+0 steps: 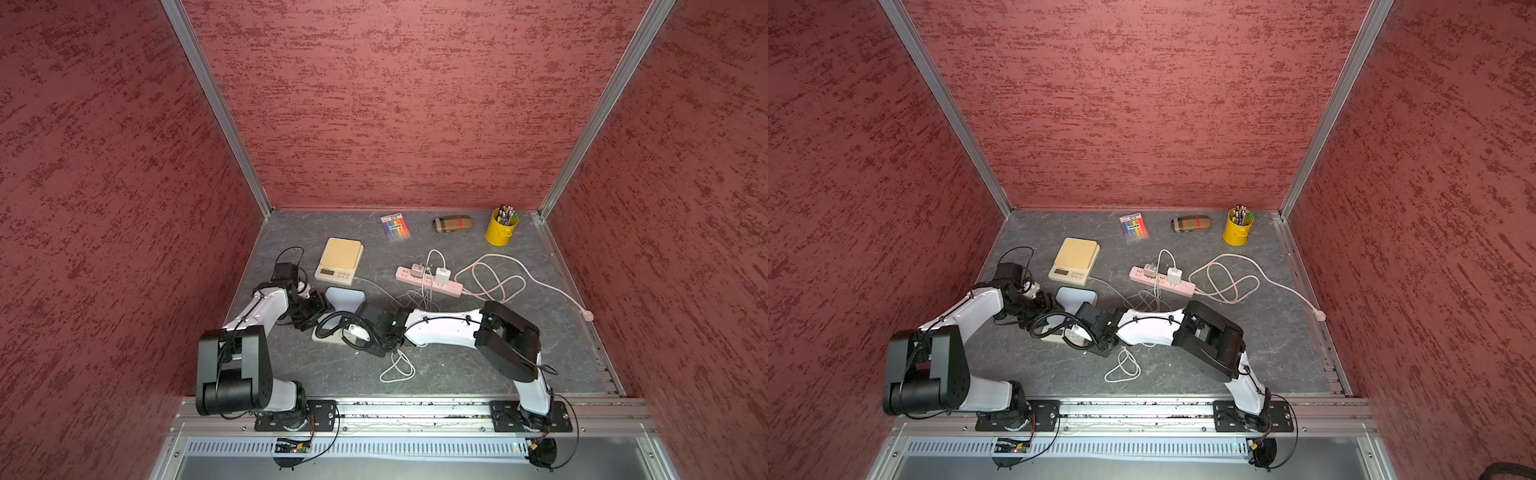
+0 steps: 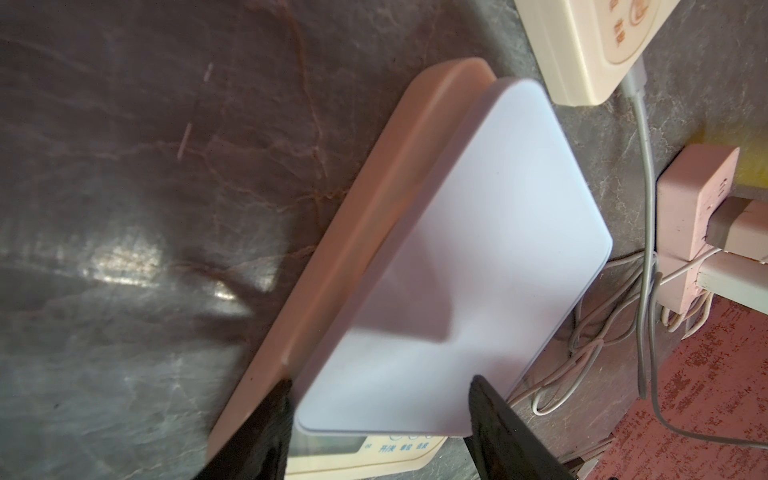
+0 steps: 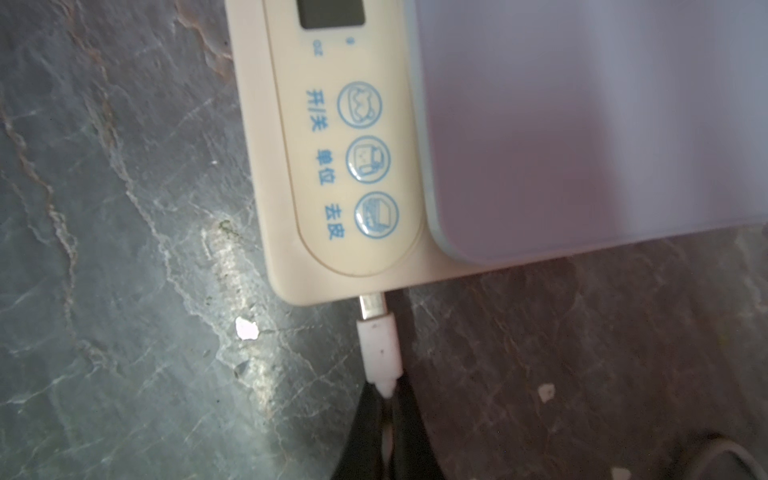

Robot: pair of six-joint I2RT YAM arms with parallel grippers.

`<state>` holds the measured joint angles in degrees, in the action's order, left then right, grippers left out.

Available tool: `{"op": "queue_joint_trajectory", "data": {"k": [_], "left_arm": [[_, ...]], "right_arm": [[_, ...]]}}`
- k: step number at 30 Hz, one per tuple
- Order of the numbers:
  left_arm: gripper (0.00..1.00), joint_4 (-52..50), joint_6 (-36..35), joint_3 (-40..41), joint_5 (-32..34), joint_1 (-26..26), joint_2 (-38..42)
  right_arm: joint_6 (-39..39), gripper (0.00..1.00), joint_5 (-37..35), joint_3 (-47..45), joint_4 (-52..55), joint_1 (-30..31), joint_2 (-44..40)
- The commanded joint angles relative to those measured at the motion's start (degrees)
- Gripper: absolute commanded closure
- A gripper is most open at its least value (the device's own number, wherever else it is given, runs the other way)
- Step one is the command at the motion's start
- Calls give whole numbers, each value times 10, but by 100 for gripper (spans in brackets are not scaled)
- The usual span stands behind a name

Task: Charge the electronic scale
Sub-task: Insert the charging cable into the electronic scale.

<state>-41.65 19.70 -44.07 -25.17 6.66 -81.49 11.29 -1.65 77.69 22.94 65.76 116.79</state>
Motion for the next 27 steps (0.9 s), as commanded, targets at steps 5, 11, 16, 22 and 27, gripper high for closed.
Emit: {"op": "queue_joint_trajectory", "data": {"k": [5, 11, 16, 22, 27], "left_arm": [[33, -15, 3, 30, 6, -13, -29], [33, -14, 3, 30, 6, -13, -30], [33, -15, 3, 29, 7, -13, -30], [33, -15, 3, 30, 7, -14, -29], [33, -15, 3, 30, 8, -14, -29]], "right_arm": [[-13, 100, 2, -1, -62, 4, -22], [-16, 100, 2, -13, -76, 4, -34], [-18, 100, 2, -19, -83, 3, -35], [-21, 100, -2, -26, -90, 3, -39], [-23, 100, -6, -35, -100, 3, -50]]}}
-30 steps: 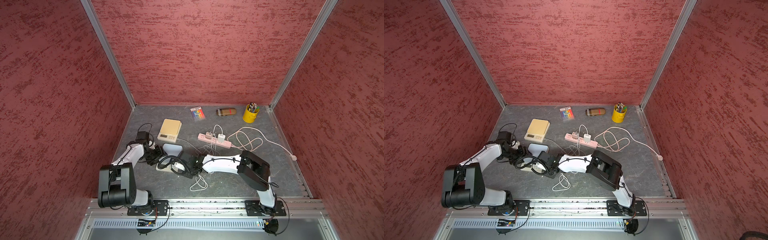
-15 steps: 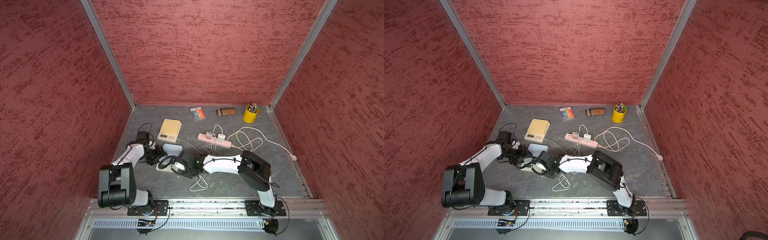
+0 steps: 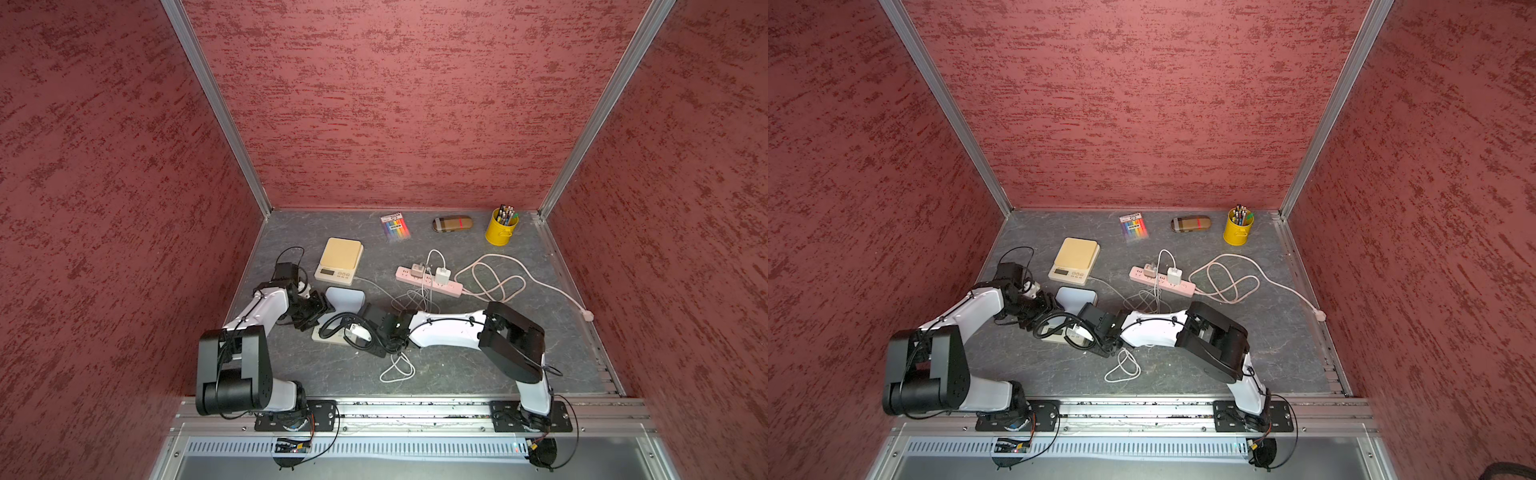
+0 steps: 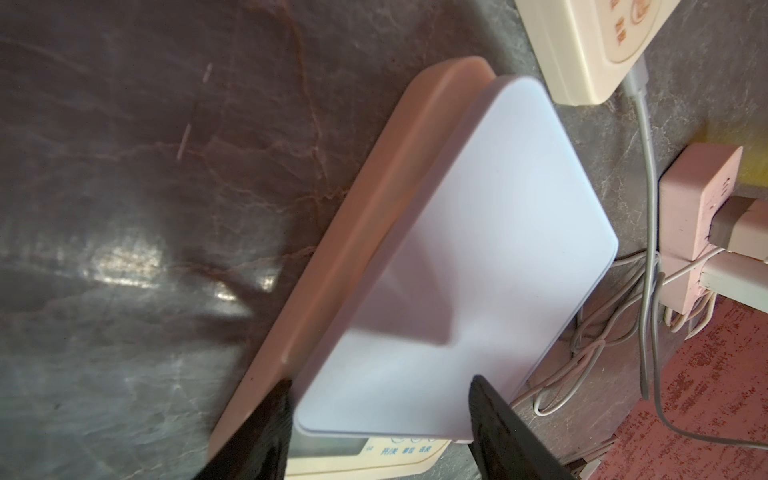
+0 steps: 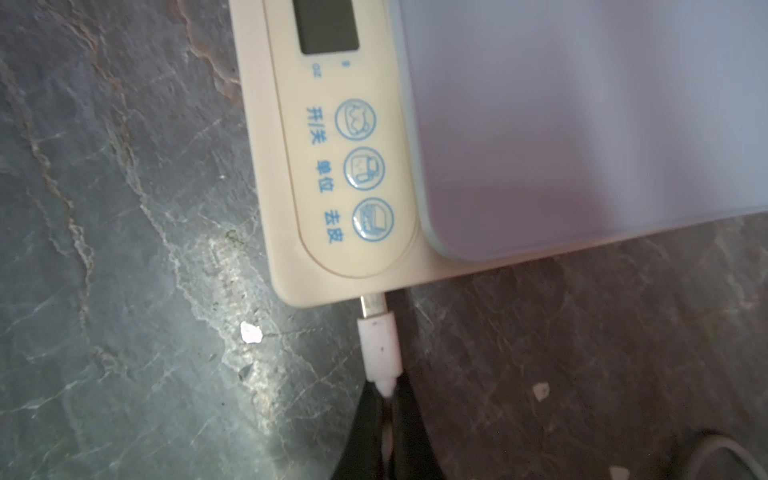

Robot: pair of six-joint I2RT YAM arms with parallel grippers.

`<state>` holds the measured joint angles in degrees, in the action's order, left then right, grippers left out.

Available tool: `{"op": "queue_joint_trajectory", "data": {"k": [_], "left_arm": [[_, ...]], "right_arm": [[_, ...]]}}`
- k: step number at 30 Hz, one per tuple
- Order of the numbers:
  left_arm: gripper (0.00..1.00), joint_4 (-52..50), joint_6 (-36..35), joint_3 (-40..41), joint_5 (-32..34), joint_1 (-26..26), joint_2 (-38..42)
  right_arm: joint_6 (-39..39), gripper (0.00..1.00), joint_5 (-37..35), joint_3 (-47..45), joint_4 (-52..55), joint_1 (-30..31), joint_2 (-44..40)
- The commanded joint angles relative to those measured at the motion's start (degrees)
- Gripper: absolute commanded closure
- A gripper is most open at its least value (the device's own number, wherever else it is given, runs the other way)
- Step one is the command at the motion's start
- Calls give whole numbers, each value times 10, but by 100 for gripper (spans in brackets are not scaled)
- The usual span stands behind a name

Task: Charge the electronic scale
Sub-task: Insert the charging cable into the electronic scale.

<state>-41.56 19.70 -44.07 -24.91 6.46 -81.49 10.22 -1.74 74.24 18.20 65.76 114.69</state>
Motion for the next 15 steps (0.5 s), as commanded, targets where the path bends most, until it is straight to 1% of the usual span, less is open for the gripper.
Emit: {"op": "queue_joint_trajectory", "data": {"k": [1, 15], "left_arm": [[33, -16, 3, 30, 5, -12, -30], [33, -16, 12, 33, 3, -21, -44]], "right_arm": [[-13, 100, -4, -1, -54, 3, -30], [-20, 100, 28, -5, -83, 3, 9]]}}
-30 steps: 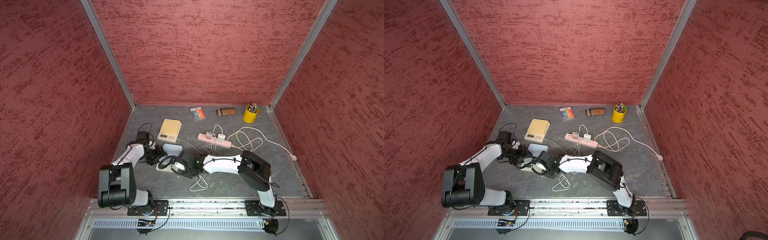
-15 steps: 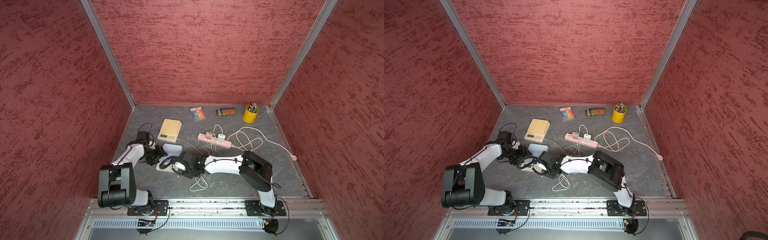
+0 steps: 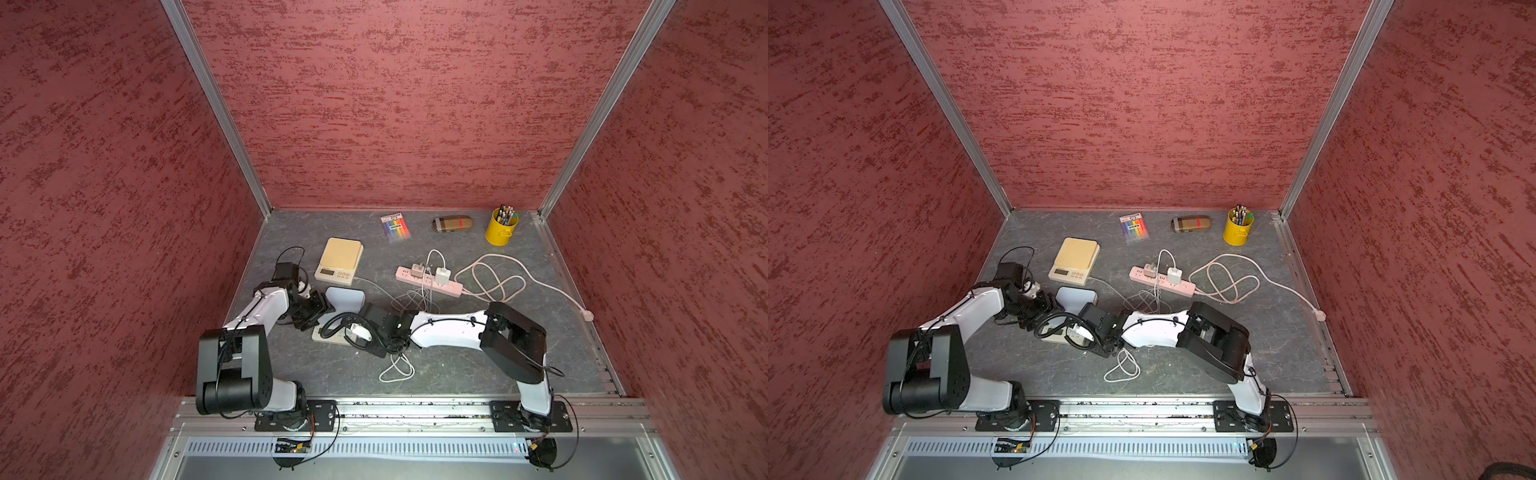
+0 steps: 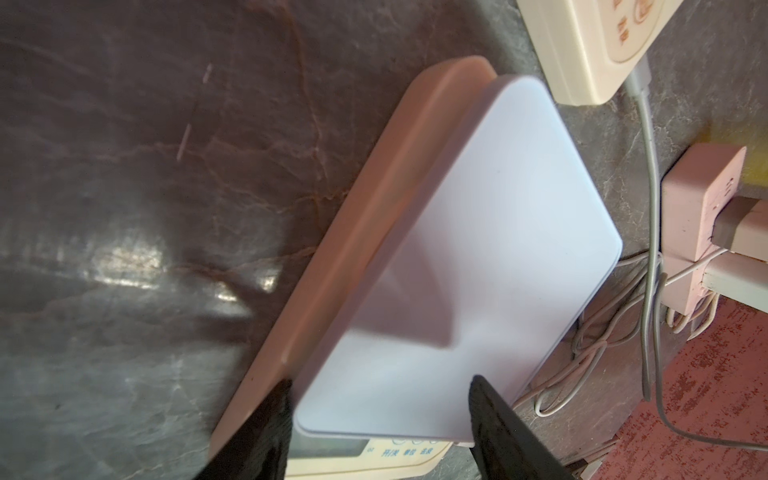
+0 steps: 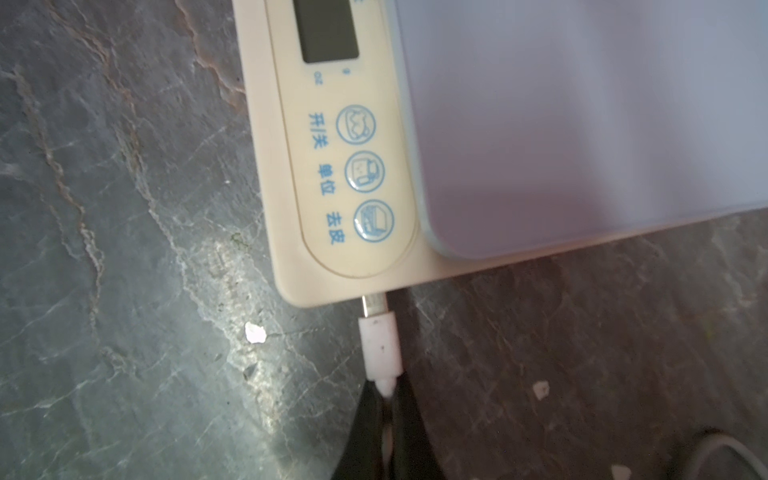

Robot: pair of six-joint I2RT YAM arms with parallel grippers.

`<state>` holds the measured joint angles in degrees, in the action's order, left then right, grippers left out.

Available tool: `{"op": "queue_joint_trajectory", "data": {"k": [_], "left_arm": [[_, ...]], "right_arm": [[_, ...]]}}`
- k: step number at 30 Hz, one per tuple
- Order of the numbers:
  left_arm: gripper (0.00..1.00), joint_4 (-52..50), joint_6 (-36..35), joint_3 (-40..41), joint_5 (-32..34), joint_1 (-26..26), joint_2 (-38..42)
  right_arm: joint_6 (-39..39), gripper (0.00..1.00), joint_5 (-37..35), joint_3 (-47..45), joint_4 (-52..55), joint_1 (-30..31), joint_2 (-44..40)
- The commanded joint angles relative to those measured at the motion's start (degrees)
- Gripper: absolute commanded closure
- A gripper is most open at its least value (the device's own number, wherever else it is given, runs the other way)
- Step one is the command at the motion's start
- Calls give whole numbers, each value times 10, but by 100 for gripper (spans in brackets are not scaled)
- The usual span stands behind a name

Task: Charge the electronic scale
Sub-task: Insert the charging cable into the electronic scale.

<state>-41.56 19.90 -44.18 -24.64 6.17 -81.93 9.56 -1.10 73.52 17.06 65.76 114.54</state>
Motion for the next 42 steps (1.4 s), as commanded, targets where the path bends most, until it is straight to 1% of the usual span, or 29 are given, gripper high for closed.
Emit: {"op": "queue_joint_trajectory", "data": {"k": [1, 15, 24, 27, 30, 31, 33, 34, 37, 42], "left_arm": [[33, -13, 13, 37, -2, -19, -41], [35, 8, 51, 61, -15, -53, -49], [38, 3, 77, 68, 9, -63, -30], [38, 7, 81, 71, 2, -63, -29], [34, 8, 75, 60, -12, -55, -18], [31, 3, 69, 48, -13, -50, -9], [30, -9, 59, 22, -14, -37, 8], [30, -18, 53, 8, -16, -31, 16], [30, -42, 34, -29, -22, -12, 25], [29, -44, 19, -42, -37, 16, 30]], "right_arm": [[-15, 100, 23, 3, -75, 3, 13], [-32, 100, 42, 44, -83, 1, 34], [-95, 100, -5, 73, -81, -15, 44], [-111, 100, -14, 76, -73, -22, 42], [-108, 100, -5, 59, -78, -23, 37], [-109, 100, -2, 50, -81, -23, 34], [-112, 100, 2, 25, -85, -23, 29], [-114, 96, 5, 12, -86, -23, 25], [-116, 79, 6, -18, -89, -23, 8], [-118, 63, 1, -42, -93, -22, -33]]}}
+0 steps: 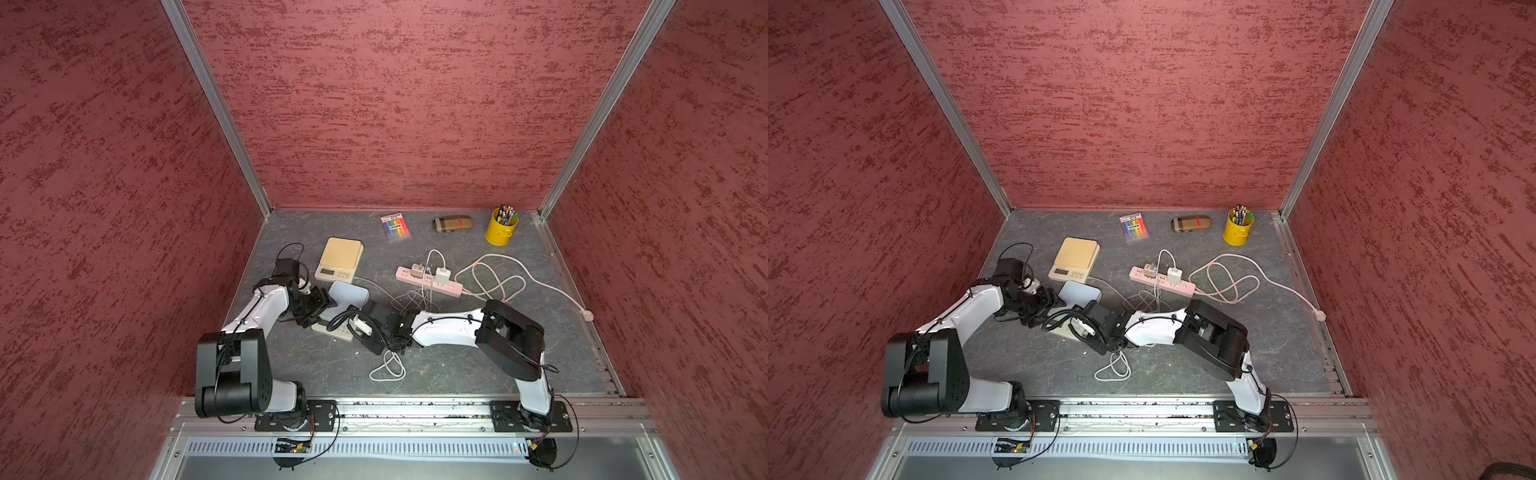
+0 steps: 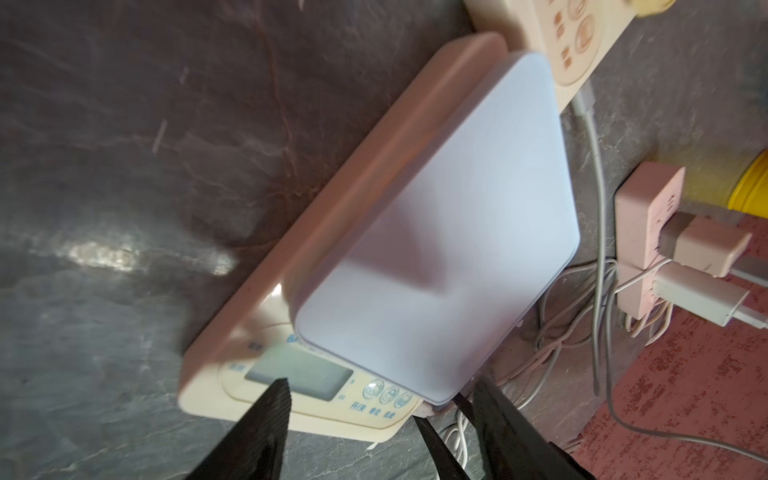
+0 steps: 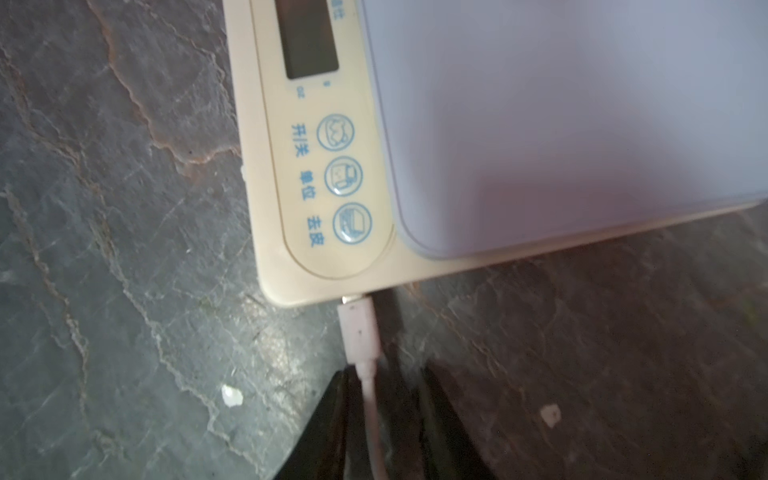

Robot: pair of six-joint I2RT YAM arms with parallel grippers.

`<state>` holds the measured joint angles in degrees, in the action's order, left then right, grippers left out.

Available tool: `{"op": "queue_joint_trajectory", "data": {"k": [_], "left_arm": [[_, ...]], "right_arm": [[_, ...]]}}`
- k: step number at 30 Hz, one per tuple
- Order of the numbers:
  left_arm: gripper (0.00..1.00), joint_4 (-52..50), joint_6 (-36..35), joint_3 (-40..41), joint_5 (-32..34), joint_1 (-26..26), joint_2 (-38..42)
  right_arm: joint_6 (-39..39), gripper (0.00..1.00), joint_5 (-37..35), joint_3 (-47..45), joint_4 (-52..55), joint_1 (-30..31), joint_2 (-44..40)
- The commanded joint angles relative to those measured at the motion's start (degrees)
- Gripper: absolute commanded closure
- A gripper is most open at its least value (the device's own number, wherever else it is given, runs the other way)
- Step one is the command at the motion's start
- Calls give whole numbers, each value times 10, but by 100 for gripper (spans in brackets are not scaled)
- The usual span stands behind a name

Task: Charge the electronic scale
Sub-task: Insert the charging cable into the electronic scale, then reset both arms

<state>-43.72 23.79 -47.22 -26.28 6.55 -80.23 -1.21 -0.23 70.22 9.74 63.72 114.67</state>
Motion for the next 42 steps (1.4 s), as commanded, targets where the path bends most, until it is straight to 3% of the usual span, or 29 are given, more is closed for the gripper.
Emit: {"op": "queue_joint_trajectory", "data": {"k": [1, 10, 14, 16, 17, 19, 20, 23, 26, 28, 31, 34, 37, 40, 42], "left_arm": [[28, -21, -23, -13, -23, 17, 16], [22, -33, -80, -86, -11, 55, 69], [17, 7, -89, -132, 15, 51, 100], [10, 25, -92, -159, 86, 23, 108], [0, 26, -101, -175, 144, 1, 108], [0, 41, -143, -203, 246, -61, 104], [0, 54, -158, -210, 267, -78, 104], [0, 125, -194, -193, 262, -104, 111], [0, 225, -222, -130, 224, -107, 133], [0, 309, -243, -60, 239, -113, 155], [0, 423, -243, 54, 279, -113, 177], [0, 464, -238, 128, 313, -113, 174], [0, 528, -226, 190, 345, -112, 158], [0, 656, -216, 261, 367, -110, 133], [0, 663, -221, 254, 364, -106, 116]], "right_arm": [[-12, 61, -7, -11, -19, -2, -44], [-5, 52, -30, -43, -4, -2, -171], [24, 43, -108, -69, -65, -2, -281], [69, 28, -185, -84, -109, -3, -340], [95, 19, -223, -92, -134, -4, -361], [171, 1, -311, -119, -205, -17, -400], [206, 1, -339, -133, -235, -29, -413], [263, 1, -384, -167, -289, -101, -448], [234, 1, -384, -208, -308, -214, -484], [207, 1, -366, -257, -339, -293, -513], [116, 1, -296, -360, -404, -434, -562], [-1, 1, -250, -445, -451, -556, -566], [3, 1, -246, -497, -517, -583, -514], [20, 1, -235, -539, -639, -586, -437], [12, 1, -236, -564, -738, -591, -380]]}}
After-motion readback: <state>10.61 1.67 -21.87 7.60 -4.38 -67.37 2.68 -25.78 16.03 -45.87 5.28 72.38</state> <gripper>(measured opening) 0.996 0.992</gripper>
